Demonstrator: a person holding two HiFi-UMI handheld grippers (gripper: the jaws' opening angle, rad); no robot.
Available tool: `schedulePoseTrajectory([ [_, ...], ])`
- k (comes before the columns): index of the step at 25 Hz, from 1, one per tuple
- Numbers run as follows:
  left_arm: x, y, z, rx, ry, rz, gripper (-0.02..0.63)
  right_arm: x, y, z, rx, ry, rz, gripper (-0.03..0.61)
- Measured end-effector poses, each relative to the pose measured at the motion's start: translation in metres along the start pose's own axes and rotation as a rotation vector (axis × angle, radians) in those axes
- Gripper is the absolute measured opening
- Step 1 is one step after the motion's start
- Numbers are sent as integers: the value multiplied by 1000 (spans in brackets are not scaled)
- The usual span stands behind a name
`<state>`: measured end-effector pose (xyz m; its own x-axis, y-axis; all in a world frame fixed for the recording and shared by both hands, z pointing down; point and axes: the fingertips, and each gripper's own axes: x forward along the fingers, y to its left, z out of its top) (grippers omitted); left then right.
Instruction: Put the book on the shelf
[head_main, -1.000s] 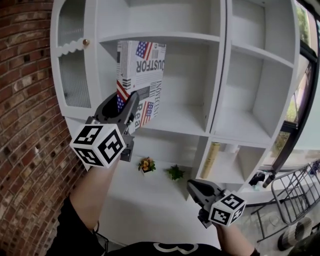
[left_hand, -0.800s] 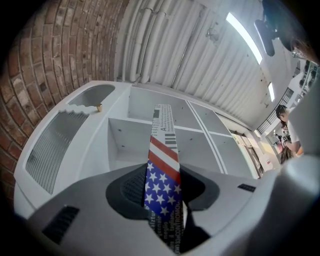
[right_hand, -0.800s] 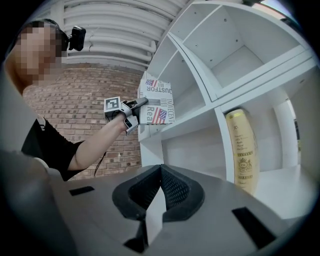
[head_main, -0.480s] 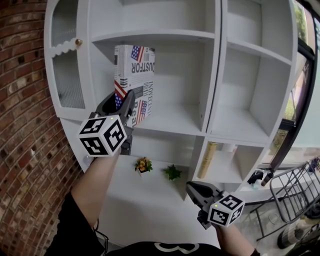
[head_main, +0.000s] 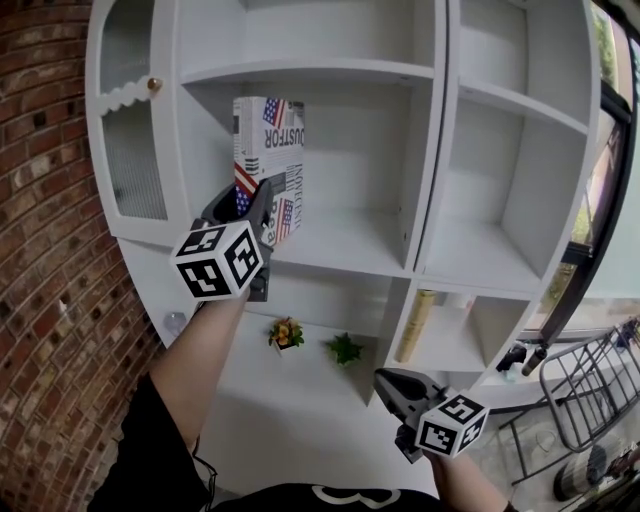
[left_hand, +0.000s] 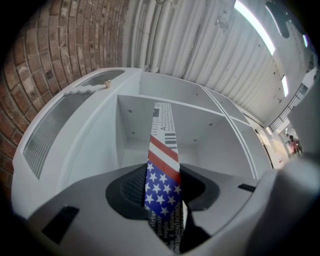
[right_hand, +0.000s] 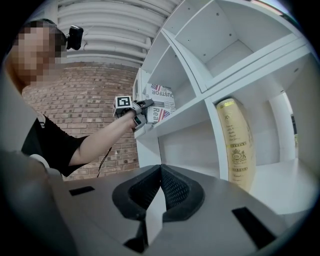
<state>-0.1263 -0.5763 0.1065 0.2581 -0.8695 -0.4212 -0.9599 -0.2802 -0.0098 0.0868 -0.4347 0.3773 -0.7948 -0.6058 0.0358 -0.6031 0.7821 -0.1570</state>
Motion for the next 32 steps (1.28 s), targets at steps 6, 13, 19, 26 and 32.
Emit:
schedulePoseTrajectory([
  [6, 10, -1, -7, 13, 11, 14, 155, -1, -3, -7, 12, 7, -11, 11],
  [13, 11, -1, -16, 18, 35, 35, 158, -8, -3, -10, 14, 8, -22, 11],
  [19, 11, -3, -14, 60, 39, 20, 181, -12, -1, -12, 20, 12, -29, 11],
  [26, 1, -10, -10, 58, 48, -71, 336, -16, 5, -9, 22, -7, -34, 11],
  [32, -39, -7, 0, 45, 44, -113, 339, -23, 20, 4, -20, -46, -42, 11],
])
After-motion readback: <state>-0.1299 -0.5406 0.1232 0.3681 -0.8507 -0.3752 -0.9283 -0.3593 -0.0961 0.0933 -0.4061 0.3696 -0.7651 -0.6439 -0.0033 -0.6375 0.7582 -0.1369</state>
